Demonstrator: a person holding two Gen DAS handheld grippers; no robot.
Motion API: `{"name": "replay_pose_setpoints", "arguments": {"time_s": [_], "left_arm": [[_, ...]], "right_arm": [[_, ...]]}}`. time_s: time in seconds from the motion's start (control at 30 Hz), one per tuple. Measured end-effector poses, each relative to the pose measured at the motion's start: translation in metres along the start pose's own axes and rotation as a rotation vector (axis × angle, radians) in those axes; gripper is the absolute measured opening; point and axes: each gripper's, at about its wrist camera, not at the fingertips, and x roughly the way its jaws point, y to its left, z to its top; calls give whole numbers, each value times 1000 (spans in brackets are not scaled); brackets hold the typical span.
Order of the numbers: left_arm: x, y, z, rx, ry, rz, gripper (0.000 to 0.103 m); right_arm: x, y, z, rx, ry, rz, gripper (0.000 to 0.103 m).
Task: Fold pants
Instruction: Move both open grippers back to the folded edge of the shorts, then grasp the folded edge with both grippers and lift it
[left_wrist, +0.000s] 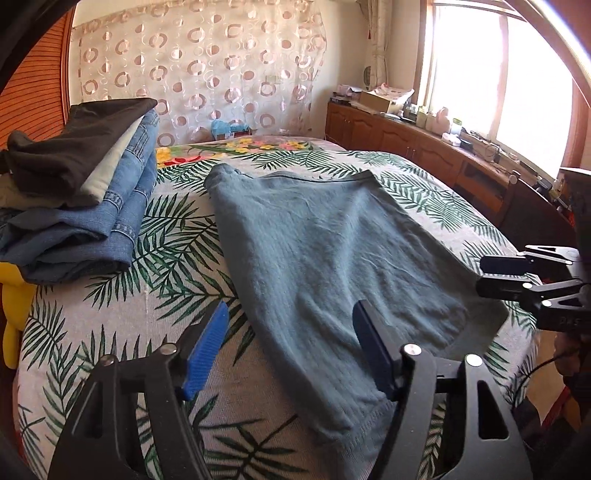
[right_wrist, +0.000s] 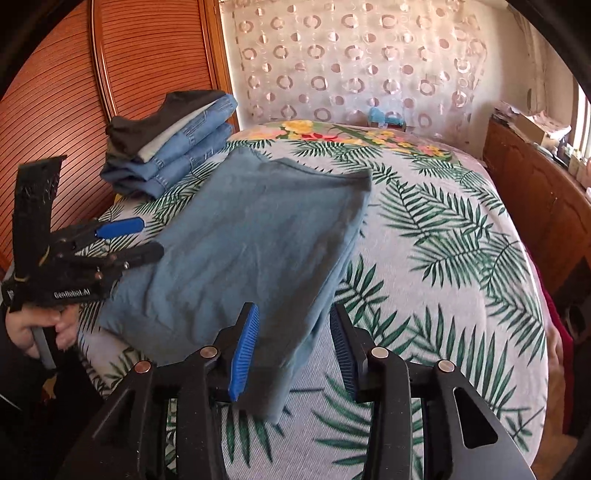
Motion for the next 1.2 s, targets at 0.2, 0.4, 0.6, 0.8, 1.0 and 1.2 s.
{"name": "replay_pose_setpoints", "arguments": {"time_s": [0.2, 0.4, 0.6, 0.8, 1.0, 1.2], "left_arm": [[-21, -3, -18, -5, 11, -51, 52], [-30, -8, -32, -20, 35, -80, 38], [-33, -15, -41, -20, 53, -117, 35], [-33, -19, -47, -13, 64, -112, 35], [-25, -18, -53, -17, 88, -97, 35], [-24, -19, -56, -14, 81, -97, 35]], "right_arm": [[-8, 2, -16, 19, 15, 6, 42], [-14, 3, -30, 42, 30, 24, 42], [-10, 12, -34, 60, 40, 28, 42], [-3, 16, -37, 62, 49, 48, 42], [0, 20, -40, 53, 37, 48, 41], [2, 20, -42, 52, 40, 43, 41]]}}
